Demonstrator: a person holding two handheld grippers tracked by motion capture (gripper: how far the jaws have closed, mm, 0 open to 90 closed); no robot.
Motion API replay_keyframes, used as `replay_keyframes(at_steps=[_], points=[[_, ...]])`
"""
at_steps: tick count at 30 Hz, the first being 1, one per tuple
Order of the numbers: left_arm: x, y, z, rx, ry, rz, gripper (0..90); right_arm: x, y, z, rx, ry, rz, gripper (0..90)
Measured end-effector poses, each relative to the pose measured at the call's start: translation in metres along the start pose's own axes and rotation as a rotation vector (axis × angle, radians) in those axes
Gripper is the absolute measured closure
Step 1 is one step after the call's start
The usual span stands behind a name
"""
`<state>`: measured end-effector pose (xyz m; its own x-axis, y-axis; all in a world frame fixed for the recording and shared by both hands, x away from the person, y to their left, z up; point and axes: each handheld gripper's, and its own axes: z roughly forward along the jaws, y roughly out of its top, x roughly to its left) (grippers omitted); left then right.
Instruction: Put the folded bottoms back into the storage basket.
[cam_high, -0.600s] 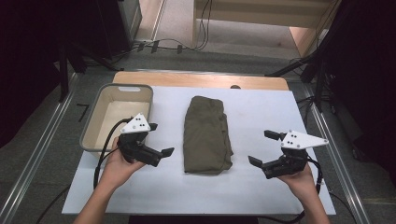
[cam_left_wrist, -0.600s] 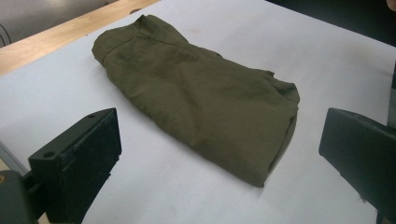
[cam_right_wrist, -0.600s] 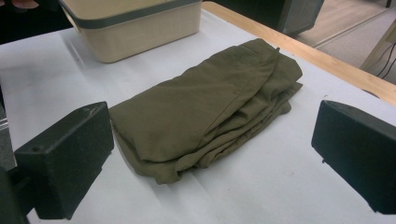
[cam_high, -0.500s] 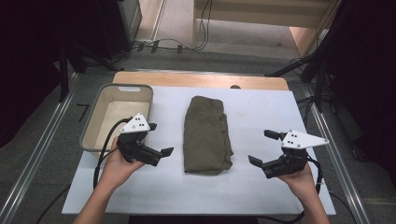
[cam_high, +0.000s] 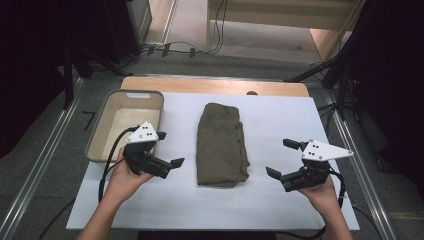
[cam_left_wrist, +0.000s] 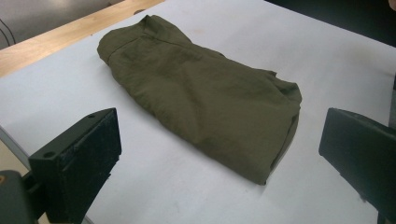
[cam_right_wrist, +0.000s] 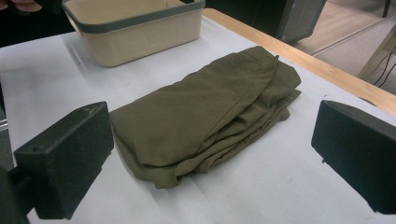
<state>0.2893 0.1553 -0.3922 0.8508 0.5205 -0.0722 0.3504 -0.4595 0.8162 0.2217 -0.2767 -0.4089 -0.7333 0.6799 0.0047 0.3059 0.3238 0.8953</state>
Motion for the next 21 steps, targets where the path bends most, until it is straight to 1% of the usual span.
replay_keyframes(at_steps=[11,21], points=[[0.001,0.0,-0.001,-0.003,0.003,-0.004,0.0,0.006,0.0,0.006,0.015,0.018,-0.041,0.0],[0.001,-0.001,-0.001,0.0,0.002,-0.009,0.0,0.014,-0.003,0.02,0.047,0.049,-0.086,0.0]])
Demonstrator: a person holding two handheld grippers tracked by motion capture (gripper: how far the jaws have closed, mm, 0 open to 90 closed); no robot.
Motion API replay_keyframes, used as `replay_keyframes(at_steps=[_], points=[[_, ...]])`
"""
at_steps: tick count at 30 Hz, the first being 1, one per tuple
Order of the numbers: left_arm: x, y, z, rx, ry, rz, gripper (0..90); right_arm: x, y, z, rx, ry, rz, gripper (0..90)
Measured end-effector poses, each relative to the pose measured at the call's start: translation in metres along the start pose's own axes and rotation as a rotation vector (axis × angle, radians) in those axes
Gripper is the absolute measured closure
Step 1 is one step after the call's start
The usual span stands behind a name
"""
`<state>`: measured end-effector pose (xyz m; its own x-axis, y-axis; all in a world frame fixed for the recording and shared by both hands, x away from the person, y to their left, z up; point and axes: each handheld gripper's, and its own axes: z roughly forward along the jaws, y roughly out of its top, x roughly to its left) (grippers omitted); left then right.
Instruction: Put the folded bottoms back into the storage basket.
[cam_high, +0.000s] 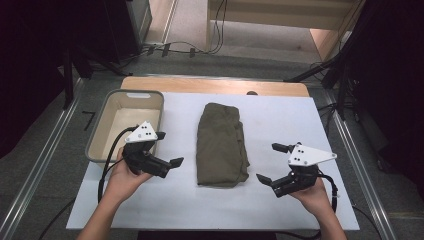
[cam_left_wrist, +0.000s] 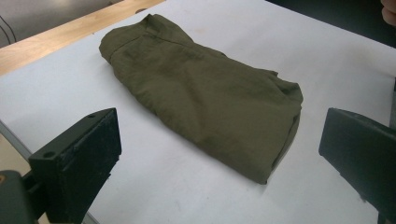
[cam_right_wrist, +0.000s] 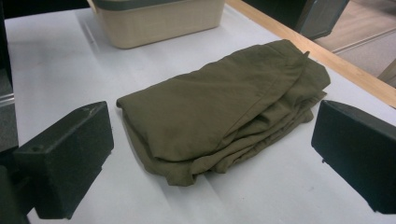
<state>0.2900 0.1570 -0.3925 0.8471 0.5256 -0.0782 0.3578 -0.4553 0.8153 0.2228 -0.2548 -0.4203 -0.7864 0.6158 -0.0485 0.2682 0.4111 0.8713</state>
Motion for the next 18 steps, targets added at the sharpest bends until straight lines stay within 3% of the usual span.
replay_keyframes(at_steps=[18], points=[[0.002,-0.002,0.002,0.012,-0.009,-0.019,0.0,0.008,-0.01,0.029,0.064,0.07,-0.034,0.0]])
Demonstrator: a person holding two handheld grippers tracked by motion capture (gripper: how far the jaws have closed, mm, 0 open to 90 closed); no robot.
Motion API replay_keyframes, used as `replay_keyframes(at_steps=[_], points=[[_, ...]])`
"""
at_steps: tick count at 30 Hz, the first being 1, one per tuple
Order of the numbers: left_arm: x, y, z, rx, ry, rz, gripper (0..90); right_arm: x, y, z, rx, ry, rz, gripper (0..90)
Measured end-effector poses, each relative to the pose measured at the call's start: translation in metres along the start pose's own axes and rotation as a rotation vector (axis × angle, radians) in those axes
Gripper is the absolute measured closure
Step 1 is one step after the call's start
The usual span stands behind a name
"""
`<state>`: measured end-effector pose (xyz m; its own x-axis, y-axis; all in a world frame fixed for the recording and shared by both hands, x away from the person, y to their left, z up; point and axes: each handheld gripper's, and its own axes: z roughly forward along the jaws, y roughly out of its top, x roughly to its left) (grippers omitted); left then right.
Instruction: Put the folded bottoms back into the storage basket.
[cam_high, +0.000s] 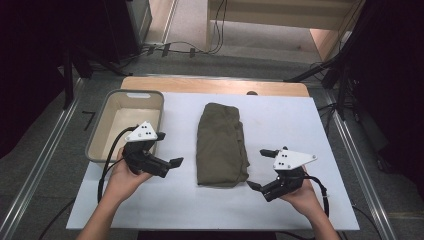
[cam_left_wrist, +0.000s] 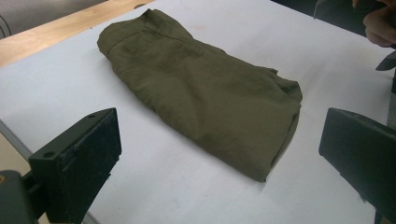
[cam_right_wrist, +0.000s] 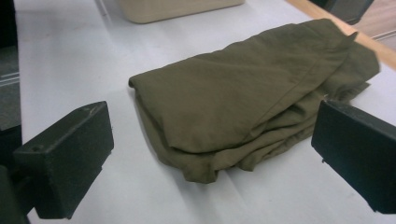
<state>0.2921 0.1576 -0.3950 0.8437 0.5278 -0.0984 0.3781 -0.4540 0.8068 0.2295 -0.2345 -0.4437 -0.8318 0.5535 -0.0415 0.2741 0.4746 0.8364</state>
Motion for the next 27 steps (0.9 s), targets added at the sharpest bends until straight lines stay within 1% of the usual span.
replay_keyframes(at_steps=[2,7,12,15,21,22,27], points=[[0.0,0.0,0.0,0.004,-0.001,0.0,0.0,0.0,-0.001,0.003,0.007,0.013,0.004,0.0],[0.001,0.0,0.001,0.004,-0.003,-0.003,0.0,0.003,-0.001,0.011,0.017,0.032,-0.012,0.0],[0.001,0.0,0.001,0.008,-0.005,-0.002,0.0,0.004,-0.002,0.018,0.033,0.035,-0.04,0.0],[0.001,0.0,0.002,0.006,-0.012,-0.001,0.0,0.004,-0.004,0.023,0.036,0.046,-0.043,0.0],[0.001,-0.001,0.003,0.01,-0.011,-0.001,0.0,0.004,-0.006,0.033,0.054,0.052,-0.063,0.0],[0.001,-0.001,0.003,0.009,-0.011,-0.002,0.0,0.005,-0.007,0.035,0.058,0.053,-0.06,0.0],[0.001,-0.001,0.003,0.009,-0.012,-0.002,0.0,0.005,-0.008,0.042,0.08,0.045,-0.074,0.0]])
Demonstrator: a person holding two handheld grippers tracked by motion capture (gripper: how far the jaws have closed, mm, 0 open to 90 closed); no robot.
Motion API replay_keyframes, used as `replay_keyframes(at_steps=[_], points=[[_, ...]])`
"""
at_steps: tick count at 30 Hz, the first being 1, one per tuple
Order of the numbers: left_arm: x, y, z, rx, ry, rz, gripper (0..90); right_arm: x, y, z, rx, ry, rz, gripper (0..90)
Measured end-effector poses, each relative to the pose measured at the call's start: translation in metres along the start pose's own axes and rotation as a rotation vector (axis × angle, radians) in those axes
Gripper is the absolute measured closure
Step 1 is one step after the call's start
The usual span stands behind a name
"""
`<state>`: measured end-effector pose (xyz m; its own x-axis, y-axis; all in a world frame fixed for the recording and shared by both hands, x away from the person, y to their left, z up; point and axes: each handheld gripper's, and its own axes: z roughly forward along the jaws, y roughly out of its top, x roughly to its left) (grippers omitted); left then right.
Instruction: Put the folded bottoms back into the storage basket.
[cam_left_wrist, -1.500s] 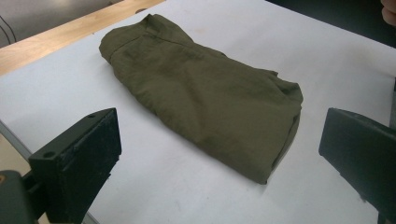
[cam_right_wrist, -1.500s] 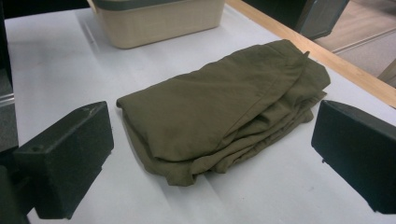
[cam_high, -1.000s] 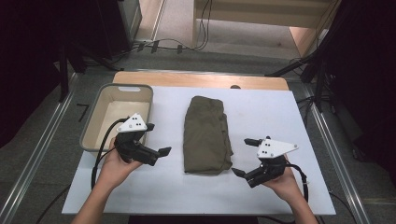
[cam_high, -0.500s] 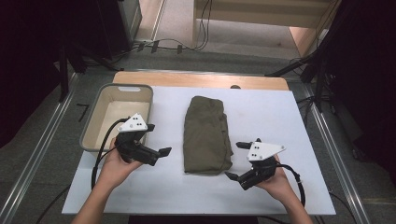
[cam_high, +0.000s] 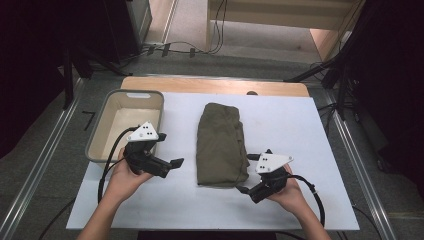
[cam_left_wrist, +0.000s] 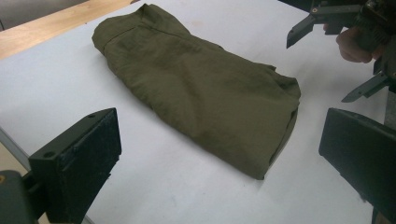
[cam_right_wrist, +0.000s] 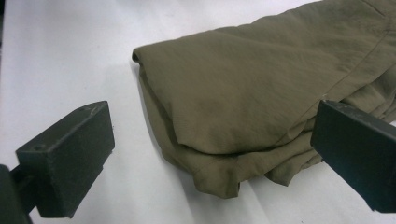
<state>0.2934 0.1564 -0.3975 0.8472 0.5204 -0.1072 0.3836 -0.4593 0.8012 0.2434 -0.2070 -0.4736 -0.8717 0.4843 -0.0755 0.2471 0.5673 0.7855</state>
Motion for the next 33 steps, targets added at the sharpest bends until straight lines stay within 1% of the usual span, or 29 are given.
replay_keyframes(at_steps=[4,6,8,10,11,12,13,16,18,21,22,24,29,31,32,33], points=[[0.0,0.0,0.0,0.005,0.0,0.002,0.0,0.001,0.0,0.005,0.016,0.0,-0.019,0.0],[0.0,0.0,0.001,0.005,-0.001,0.003,0.0,0.002,-0.001,0.007,0.017,0.013,-0.015,0.0],[0.0,0.0,0.001,0.005,-0.001,0.003,0.0,0.001,-0.001,0.009,0.018,0.018,-0.011,0.0],[0.0,0.0,0.001,0.005,0.0,0.003,0.0,0.002,-0.001,0.012,0.022,0.016,-0.017,0.0],[0.0,0.0,0.001,0.005,0.0,0.002,0.0,0.003,-0.001,0.014,0.029,0.023,-0.022,0.0],[0.0,0.0,0.001,0.005,0.0,0.002,0.0,0.003,-0.001,0.015,0.033,0.019,-0.027,0.0],[0.0,0.0,0.001,0.006,0.0,0.003,0.0,0.004,-0.002,0.016,0.038,0.022,-0.034,2.0],[0.0,0.0,0.001,0.008,-0.001,0.003,0.0,0.006,-0.002,0.019,0.034,0.027,-0.058,2.8],[0.0,0.0,0.001,0.011,-0.001,0.003,0.0,0.007,-0.002,0.02,0.03,0.034,-0.065,2.8],[0.0,0.0,0.002,0.01,-0.003,0.002,0.0,0.007,-0.003,0.023,0.047,0.022,-0.08,3.7],[0.0,0.0,0.002,0.01,-0.003,0.003,0.0,0.006,-0.005,0.026,0.066,0.023,-0.083,4.4],[0.0,0.0,0.002,0.01,-0.003,0.003,0.0,0.005,-0.005,0.028,0.071,0.026,-0.086,4.5],[-0.001,-0.001,0.003,0.014,-0.004,0.004,0.0,0.004,-0.009,0.035,0.102,0.029,-0.098,5.9],[-0.001,-0.001,0.004,0.015,-0.005,0.005,0.0,0.003,-0.01,0.037,0.112,0.03,-0.108,12.3],[-0.001,-0.001,0.004,0.016,-0.005,0.005,0.0,0.004,-0.011,0.038,0.112,0.024,-0.12,12.5],[-0.001,-0.001,0.004,0.016,-0.005,0.005,0.0,0.004,-0.011,0.038,0.118,0.022,-0.119,12.6]])
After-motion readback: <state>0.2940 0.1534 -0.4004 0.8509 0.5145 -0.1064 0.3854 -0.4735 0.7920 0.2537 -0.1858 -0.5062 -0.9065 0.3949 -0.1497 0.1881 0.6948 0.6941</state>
